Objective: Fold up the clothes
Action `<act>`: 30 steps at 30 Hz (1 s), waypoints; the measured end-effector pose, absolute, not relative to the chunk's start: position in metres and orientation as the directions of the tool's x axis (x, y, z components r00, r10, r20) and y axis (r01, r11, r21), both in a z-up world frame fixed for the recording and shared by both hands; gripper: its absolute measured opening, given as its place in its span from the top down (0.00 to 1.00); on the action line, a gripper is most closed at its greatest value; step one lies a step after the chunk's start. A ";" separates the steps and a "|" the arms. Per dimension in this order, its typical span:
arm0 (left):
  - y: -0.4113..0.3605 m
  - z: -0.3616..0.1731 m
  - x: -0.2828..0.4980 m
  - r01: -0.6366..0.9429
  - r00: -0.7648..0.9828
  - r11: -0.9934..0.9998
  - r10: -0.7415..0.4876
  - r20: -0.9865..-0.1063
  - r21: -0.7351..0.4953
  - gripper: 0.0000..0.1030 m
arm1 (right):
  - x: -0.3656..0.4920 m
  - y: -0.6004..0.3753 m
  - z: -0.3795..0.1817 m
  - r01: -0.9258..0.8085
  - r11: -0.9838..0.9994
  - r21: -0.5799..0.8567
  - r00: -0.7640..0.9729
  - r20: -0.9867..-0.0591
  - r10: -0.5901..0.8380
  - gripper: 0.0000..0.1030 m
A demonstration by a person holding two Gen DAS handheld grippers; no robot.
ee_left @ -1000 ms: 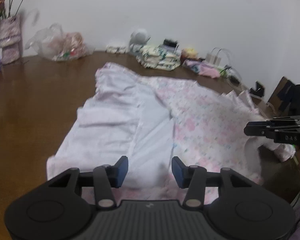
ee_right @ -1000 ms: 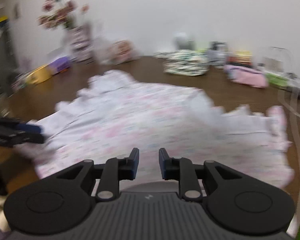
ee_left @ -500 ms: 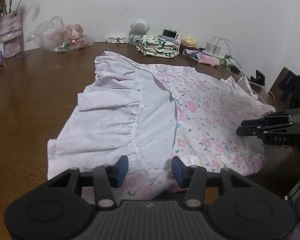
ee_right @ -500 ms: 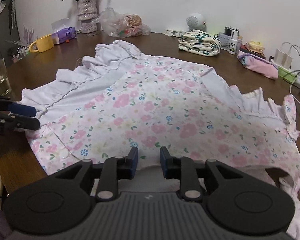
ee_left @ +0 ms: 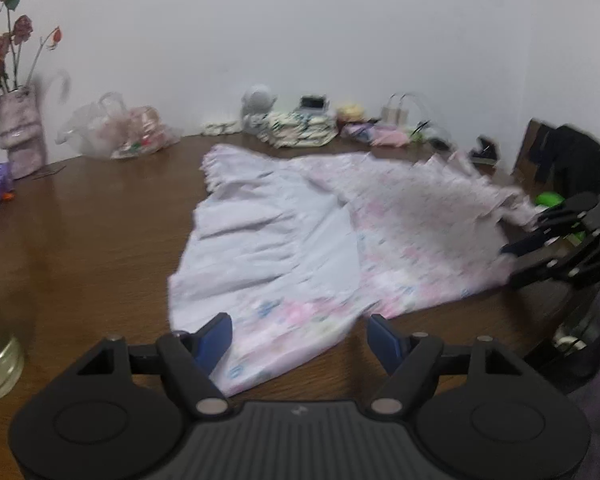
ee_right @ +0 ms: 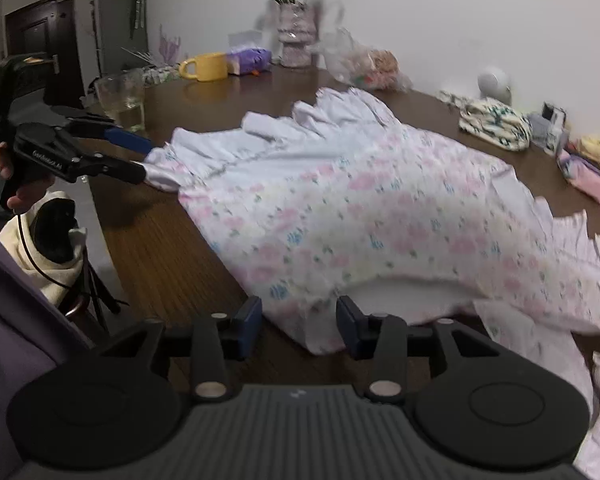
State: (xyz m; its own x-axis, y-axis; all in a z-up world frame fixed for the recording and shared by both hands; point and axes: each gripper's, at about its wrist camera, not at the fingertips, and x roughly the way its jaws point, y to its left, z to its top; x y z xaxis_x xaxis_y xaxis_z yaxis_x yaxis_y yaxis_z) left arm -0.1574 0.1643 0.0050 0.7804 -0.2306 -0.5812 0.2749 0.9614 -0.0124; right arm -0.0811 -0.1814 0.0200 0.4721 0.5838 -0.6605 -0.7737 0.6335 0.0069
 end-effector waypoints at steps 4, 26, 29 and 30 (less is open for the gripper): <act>0.169 -0.001 -0.149 0.275 0.760 0.961 -0.210 -0.615 0.012 0.51 | -0.081 -0.181 0.020 -0.776 0.631 -0.015 0.483 -0.657 0.579 0.60; 0.175 0.005 -0.156 0.413 0.719 0.911 -0.314 -0.620 0.017 0.98 | -0.091 -0.190 0.027 -0.770 0.637 -0.007 0.496 -0.635 0.593 0.99; 0.175 0.015 -0.141 0.391 0.747 0.921 -0.314 -0.587 0.005 0.98 | -0.076 -0.195 0.043 -0.753 0.658 0.012 0.527 -0.588 0.613 0.99; 0.174 0.021 -0.132 0.380 0.760 0.925 -0.309 -0.572 0.005 0.98 | -0.067 -0.195 0.051 -0.740 0.673 0.005 0.552 -0.567 0.611 0.99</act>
